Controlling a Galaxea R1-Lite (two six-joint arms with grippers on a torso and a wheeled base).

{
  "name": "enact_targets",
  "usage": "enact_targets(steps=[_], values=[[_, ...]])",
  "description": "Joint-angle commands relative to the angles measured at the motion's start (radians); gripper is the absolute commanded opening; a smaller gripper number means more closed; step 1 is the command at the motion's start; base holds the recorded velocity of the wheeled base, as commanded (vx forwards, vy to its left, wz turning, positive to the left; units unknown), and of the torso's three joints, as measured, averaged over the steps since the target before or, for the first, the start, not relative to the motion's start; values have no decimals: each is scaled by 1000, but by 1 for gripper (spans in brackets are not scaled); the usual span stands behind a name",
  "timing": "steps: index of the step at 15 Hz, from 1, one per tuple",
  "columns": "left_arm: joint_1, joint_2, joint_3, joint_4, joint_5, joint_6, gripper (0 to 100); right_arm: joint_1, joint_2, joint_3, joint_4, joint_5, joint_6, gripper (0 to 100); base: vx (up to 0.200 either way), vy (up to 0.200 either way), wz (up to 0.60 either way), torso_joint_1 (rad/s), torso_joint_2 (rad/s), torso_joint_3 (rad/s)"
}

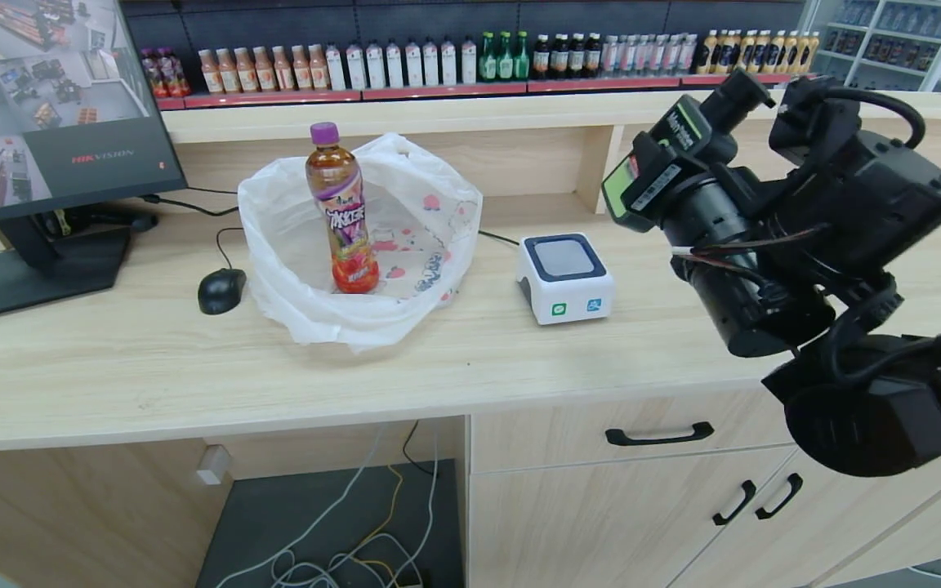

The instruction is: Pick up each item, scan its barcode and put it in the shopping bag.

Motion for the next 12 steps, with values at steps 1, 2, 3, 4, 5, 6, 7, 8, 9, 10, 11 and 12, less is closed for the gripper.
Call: enact_targets(steps=[1,2,3,4,5,6,7,8,9,10,11,12], values=[[0,0,0,0,0,1,100,48,21,75,-61,2,-72,0,0,0,0,0,0,0],[0,0,0,2,0,1,100,52,17,103,-81,12,-113,0,0,0,0,0,0,0],[0,0,0,2,0,1,100,49,12,111,-106,44,-168,0,0,0,0,0,0,0],[0,0,0,2,0,1,100,26,9,104,-158,114,-254,0,0,0,0,0,0,0],[0,0,0,2,0,1,100,-1,7,104,-181,193,-313,0,0,0,0,0,0,0],[0,0,0,0,0,0,100,-20,6,106,-181,268,-351,0,0,0,0,0,0,0],[0,0,0,0,0,-2,100,-23,6,107,-181,302,-369,0,0,0,0,0,0,0],[1,0,0,0,0,-5,100,-21,7,117,-181,306,-372,0,0,0,0,0,0,0],[0,0,0,0,0,-6,100,-17,9,124,-181,308,-372,0,0,0,0,0,0,0],[0,0,0,0,0,-6,100,-17,9,143,-181,309,-368,0,0,200,0,2,2,-2],[0,0,0,0,0,-6,100,-17,13,147,-184,306,-359,0,0,200,0,7,2,2],[0,0,0,0,0,-6,100,-17,15,144,-184,306,-349,0,0,200,0,2,7,7]])
